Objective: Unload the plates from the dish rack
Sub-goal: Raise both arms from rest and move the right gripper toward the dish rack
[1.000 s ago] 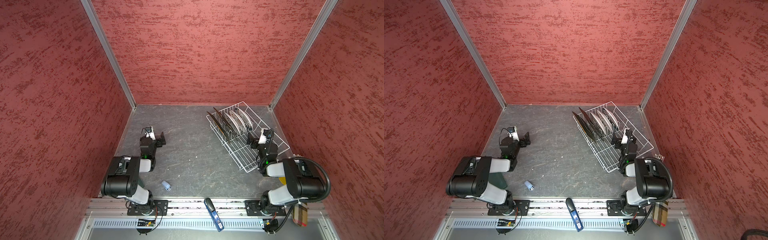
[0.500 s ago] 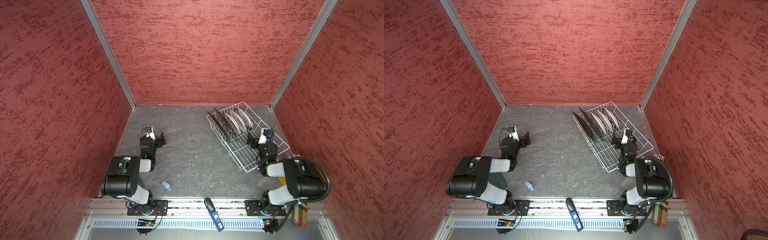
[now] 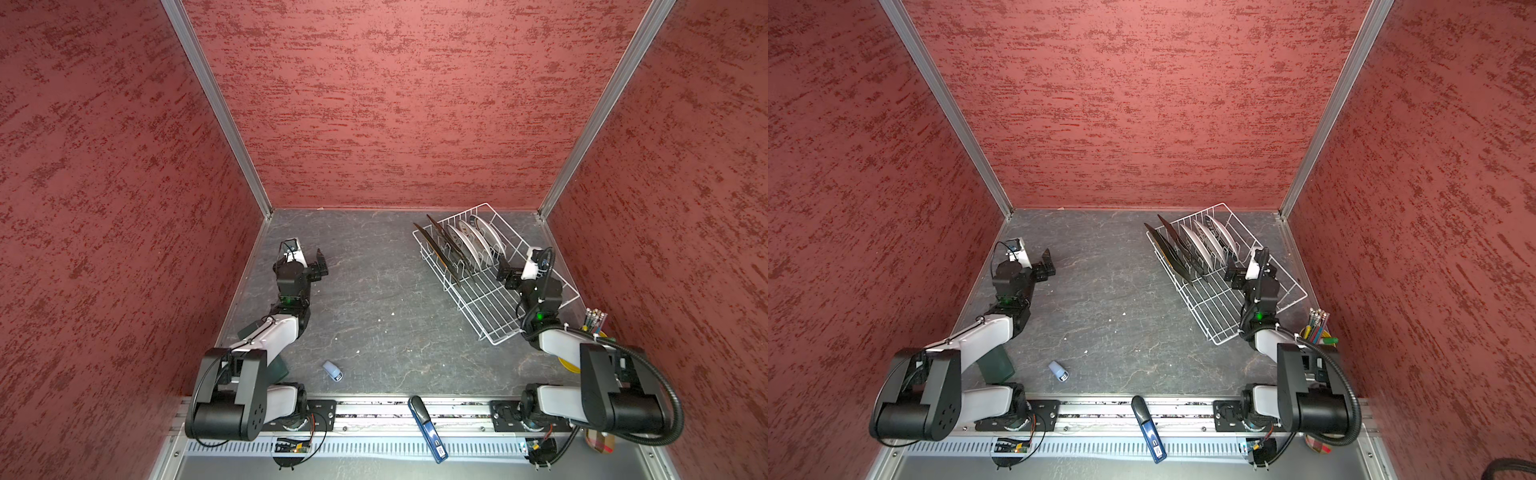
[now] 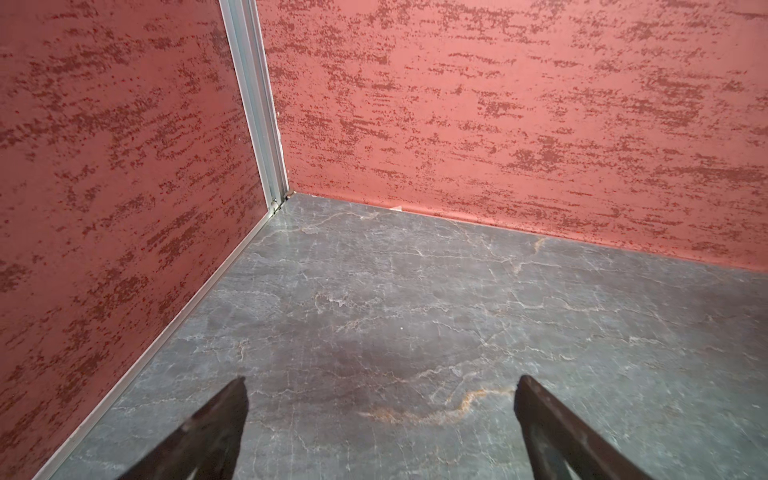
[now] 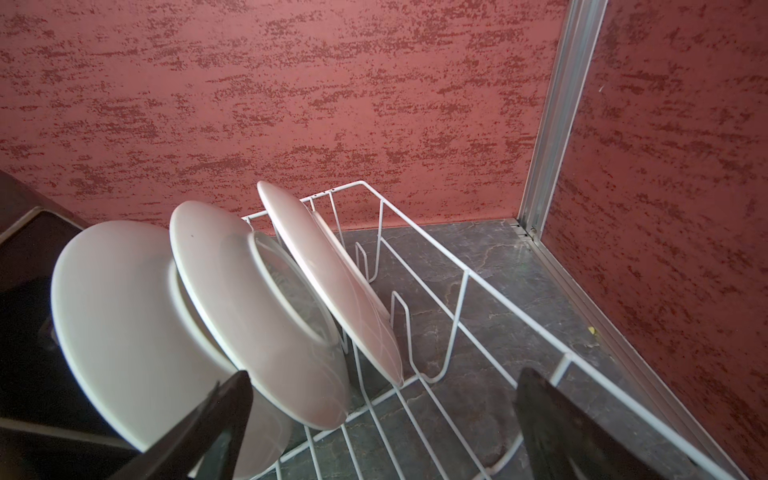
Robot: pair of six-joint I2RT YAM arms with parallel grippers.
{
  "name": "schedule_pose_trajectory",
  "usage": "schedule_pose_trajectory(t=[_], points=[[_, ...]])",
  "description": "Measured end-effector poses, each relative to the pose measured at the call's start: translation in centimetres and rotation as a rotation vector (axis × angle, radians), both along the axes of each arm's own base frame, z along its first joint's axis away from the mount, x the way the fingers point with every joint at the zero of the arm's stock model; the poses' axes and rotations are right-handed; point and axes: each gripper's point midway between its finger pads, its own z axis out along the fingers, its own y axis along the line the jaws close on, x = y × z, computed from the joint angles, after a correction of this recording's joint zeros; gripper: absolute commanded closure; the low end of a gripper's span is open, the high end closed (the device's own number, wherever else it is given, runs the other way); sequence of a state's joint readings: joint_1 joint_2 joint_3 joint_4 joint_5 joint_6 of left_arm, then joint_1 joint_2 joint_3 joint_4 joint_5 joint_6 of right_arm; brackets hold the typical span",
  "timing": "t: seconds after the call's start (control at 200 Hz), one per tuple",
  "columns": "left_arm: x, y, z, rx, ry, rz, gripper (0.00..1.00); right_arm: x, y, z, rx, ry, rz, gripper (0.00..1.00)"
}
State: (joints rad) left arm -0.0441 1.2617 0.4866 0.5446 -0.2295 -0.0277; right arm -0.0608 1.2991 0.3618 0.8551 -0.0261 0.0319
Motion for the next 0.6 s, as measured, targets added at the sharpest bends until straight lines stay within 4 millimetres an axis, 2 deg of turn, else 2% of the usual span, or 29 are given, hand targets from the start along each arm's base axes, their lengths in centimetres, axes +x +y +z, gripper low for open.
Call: schedule_pose_trajectory(t=[0.105, 0.195, 0.306, 0.401, 0.491, 0.596], points=[[-0.5, -0.6, 0.7, 0.004, 0.022, -0.009, 0.01, 0.2, 0.1, 1.5, 0.018, -0.005, 0.006, 0.01], [-0.7, -0.8, 2.1, 0.003, 0.026, 0.001, 0.01, 0.9, 0.1, 3.0, 0.035, 0.020, 0.007, 0.01], [-1.1, -0.7, 4.6, -0.021, 0.006, 0.019, 0.01, 2.3, 0.0, 5.9, 0.043, 0.062, -0.003, 0.01], [-1.6, -0.7, 6.1, -0.055, 0.000, 0.028, 0.01, 2.3, 0.2, 8.3, 0.029, 0.080, -0.019, 0.01], [-2.1, -1.0, 5.8, -0.117, 0.034, 0.038, 0.01, 1.4, 1.0, 10.0, 0.000, 0.099, -0.030, 0.01], [-2.7, -2.1, 3.9, -0.187, 0.098, 0.036, 0.01, 0.6, 2.4, 11.6, -0.048, 0.137, -0.030, 0.01]])
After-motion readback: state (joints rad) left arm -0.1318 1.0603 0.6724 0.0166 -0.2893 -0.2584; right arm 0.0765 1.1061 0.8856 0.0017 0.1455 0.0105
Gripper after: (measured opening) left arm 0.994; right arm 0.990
